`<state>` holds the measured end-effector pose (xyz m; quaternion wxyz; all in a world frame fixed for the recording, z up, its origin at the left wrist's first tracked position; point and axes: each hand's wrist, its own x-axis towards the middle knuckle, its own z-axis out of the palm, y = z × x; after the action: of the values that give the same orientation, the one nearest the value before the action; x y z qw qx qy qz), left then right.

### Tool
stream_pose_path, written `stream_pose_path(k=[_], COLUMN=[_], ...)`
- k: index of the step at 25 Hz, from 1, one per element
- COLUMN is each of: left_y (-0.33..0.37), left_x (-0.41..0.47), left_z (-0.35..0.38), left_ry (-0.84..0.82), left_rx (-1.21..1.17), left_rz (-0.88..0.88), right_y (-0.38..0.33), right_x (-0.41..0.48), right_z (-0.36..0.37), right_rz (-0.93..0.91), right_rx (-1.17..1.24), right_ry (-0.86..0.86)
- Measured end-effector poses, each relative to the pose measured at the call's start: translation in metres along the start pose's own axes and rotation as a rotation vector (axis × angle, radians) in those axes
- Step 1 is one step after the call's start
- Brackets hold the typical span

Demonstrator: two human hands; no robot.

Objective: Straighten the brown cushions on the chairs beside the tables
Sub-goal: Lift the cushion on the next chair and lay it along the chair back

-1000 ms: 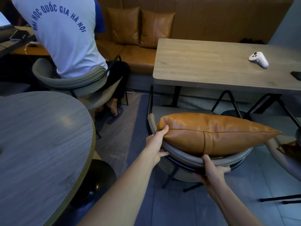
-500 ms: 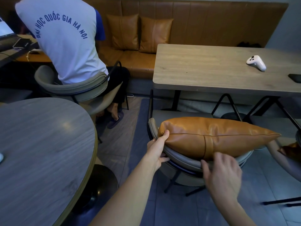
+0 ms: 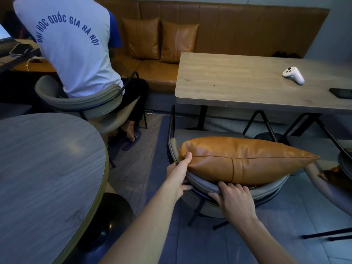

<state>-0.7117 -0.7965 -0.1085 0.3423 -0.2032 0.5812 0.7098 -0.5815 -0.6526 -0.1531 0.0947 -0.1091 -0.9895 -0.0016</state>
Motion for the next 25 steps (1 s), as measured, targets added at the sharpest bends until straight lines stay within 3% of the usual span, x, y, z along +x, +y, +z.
stream_pose_path(k=[25], left_y=[0.009], left_x=[-0.008], left_z=[0.006], left_ry=[0.006], left_rx=[0.013], left_rz=[-0.027], right_y=[0.007], right_x=[0.002], right_z=[0.002], right_rz=[-0.03], right_rx=[-0.058], right_ry=[0.011])
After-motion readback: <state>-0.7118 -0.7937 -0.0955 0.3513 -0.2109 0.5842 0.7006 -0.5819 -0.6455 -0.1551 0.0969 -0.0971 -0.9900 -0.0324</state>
